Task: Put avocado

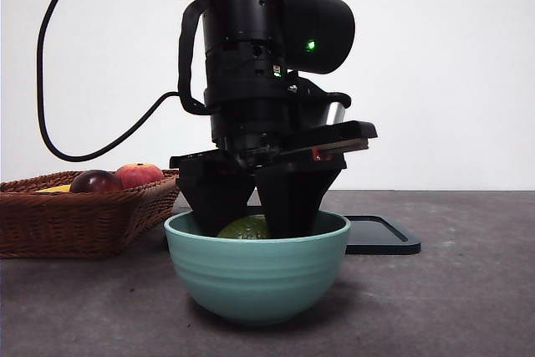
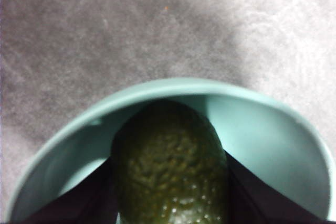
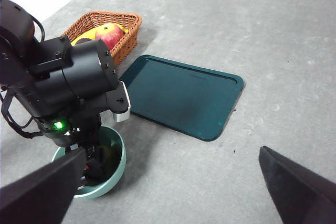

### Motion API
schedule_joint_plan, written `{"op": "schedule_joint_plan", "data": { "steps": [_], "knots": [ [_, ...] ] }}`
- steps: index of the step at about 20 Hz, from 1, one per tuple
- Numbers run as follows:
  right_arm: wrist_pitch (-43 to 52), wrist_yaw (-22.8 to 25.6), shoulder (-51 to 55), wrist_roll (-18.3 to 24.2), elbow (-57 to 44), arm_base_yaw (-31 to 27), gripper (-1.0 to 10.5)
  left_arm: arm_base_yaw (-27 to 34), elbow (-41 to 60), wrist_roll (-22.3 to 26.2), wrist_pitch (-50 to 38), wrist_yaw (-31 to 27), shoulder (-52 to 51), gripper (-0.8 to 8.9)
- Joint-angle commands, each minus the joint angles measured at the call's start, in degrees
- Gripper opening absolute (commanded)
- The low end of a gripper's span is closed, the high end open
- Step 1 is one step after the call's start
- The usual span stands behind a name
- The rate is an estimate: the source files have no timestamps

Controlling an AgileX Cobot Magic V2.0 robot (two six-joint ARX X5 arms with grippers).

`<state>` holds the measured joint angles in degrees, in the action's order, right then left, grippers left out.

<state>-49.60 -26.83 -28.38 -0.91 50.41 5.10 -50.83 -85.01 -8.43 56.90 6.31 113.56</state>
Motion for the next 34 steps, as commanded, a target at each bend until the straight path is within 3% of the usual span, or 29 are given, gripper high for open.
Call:
{"op": "schedule_joint_plan", "data": {
  "steps": [1,5,14,18,25,34],
  "knots": [
    [0.26,-0.13,-0.33,-0.63,0.83,0.13,6.0,-0.57,-1.29,0.72,-0.50,-0.09,1.55,1.89],
    [0.26,-0.13,-0.33,-0.63,0.83,0.13,6.0,-0.57,-1.92,0.90,0.66,-0.09,1.36,4.60],
    [0.26,-0.13,-0.33,-0.66,0.83,0.13,6.0,-0.61,-3.54,0.90,2.01,-0.09,-11.41,4.70],
    [0.24,-0.13,-0.33,-1.11,0.83,0.13,6.0,-0.55,-3.54,0.87,1.70,-4.52,-20.20,5.72],
    [0.24,-0.13,-0.33,-1.27,0.83,0.13,6.0,1.53,-2.56,3.06,5.73,-6.80,-35.36,5.61],
    [-2.16,-0.17,-0.33,-1.75,0.83,0.13,6.0,2.19,18.10,2.58,0.15,-8.02,-65.48,5.61]
  ]
}}
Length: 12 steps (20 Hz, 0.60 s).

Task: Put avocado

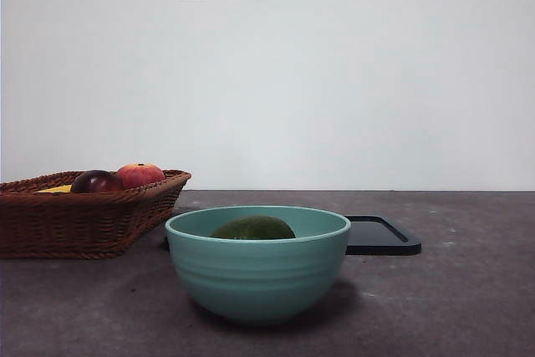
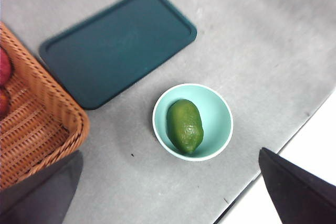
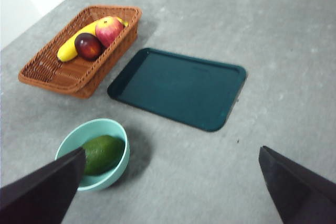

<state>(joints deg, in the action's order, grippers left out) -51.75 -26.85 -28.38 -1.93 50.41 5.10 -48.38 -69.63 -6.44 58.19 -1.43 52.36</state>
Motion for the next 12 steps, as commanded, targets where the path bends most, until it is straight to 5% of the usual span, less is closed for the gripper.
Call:
{"op": "schedule_joint_plan", "data": {
  "steps": [1,7,12],
  "knots": [
    [-0.42,-0.35,-0.33,-1.11,0.83,0.13,6.0,-0.26,5.49,-0.50,-1.20,-0.28,-8.35,5.61],
    [-2.54,-0.52,-0.37,-1.22,0.83,0.13,6.0,-0.26,12.22,-1.95,0.07,-0.28,-27.52,5.61],
    [-2.82,-3.98,-4.13,-3.85,0.83,2.21,6.0,-0.26,12.22,-2.21,0.96,-0.26,-33.46,5.61]
  ]
}}
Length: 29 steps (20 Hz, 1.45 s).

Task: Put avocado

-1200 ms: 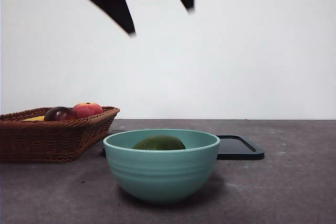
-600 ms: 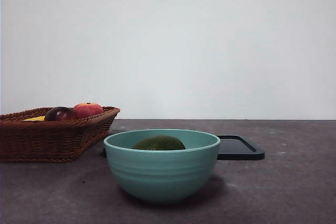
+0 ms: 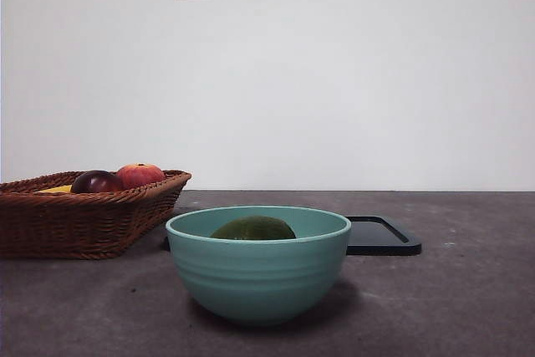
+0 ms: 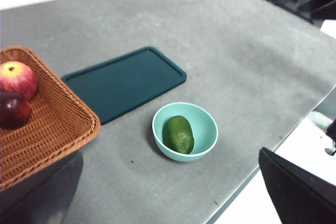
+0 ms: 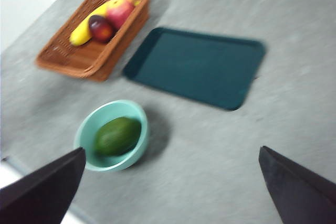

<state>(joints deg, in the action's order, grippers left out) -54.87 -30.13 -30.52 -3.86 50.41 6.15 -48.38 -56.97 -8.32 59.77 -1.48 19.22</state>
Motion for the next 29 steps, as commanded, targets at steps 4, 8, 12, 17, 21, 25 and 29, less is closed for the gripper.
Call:
{"op": "schedule_joint_plan", "data": {
  "steps": [4,8,12,17,21,25,29],
  "knots": [
    [2.58,-0.92,-9.16,-3.56,0.85,7.91,5.7,-0.26,-0.44,-0.35,-0.61,-0.22,-0.57,5.61],
    [9.84,2.36,-18.51,-8.11,1.16,18.18,5.6,-0.26,-0.46,-0.35,-0.66,-0.22,-0.57,5.61],
    [12.41,9.29,-29.53,-10.80,2.51,28.52,5.6,-0.26,-0.46,-0.33,-0.68,-0.22,-0.57,5.61],
    [11.85,18.36,-43.65,-15.04,7.78,35.43,5.7,-0.26,-0.46,-0.33,-0.98,-0.22,-0.57,5.61],
    [10.78,21.86,-53.27,-16.74,12.09,36.92,5.6,-0.26,-0.46,-0.33,-1.01,-0.22,-0.57,5.61],
    [9.84,24.37,-59.84,-16.76,13.40,37.27,5.6,-0.26,-0.46,-0.33,-0.98,-0.22,-0.57,5.61],
    [9.88,24.30,-64.22,-16.87,13.38,37.27,5.5,-0.26,-0.46,-0.31,-1.03,-0.22,-0.57,5.61]
  ]
}}
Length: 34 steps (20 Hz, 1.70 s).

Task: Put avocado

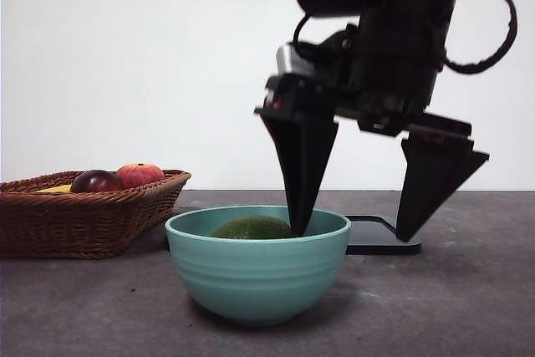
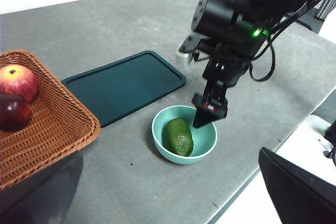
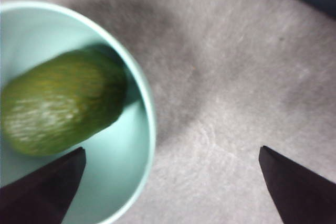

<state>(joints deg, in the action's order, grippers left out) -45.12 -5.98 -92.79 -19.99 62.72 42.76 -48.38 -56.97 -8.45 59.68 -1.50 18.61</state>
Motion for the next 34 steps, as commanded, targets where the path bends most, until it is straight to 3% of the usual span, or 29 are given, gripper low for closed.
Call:
{"op": "schedule_joint_plan", "data": {
  "steps": [1,3,6,8,14,18,27,34],
  "knots": [
    [0.24,0.04,-2.82,-1.16,1.07,0.66,5.3,-0.26,-0.46,-0.17,-0.94,-0.20,0.04,5.61],
    [0.81,-0.11,-4.13,-2.32,1.07,0.66,4.2,-0.26,-0.46,-0.13,-0.92,-0.20,0.04,5.61],
    [2.36,-0.70,-5.03,-3.06,1.07,0.66,1.1,-0.26,-0.46,-0.13,-0.87,-0.20,0.04,5.61],
    [3.41,-1.97,-5.03,-3.63,1.09,0.66,0.1,-0.26,-0.46,-0.13,-0.57,-0.20,0.04,5.61],
    [1.49,-2.99,-5.03,-4.96,2.95,-0.24,0.1,-0.26,-0.46,-0.15,-0.52,-0.20,0.04,5.61],
    [-5.64,-2.97,-6.60,-3.32,12.11,-4.24,0.1,-0.26,-0.46,-0.17,-0.52,-0.20,0.04,5.61],
    [-11.10,-3.04,-23.08,-0.33,39.06,-13.40,0.1,-0.26,-0.46,-0.17,-0.52,-0.20,0.04,5.61],
    [-8.31,-1.86,-31.36,-0.57,41.97,-15.87,0.1,-0.26,-0.46,-0.17,-0.46,-0.20,0.04,5.61]
  ]
}}
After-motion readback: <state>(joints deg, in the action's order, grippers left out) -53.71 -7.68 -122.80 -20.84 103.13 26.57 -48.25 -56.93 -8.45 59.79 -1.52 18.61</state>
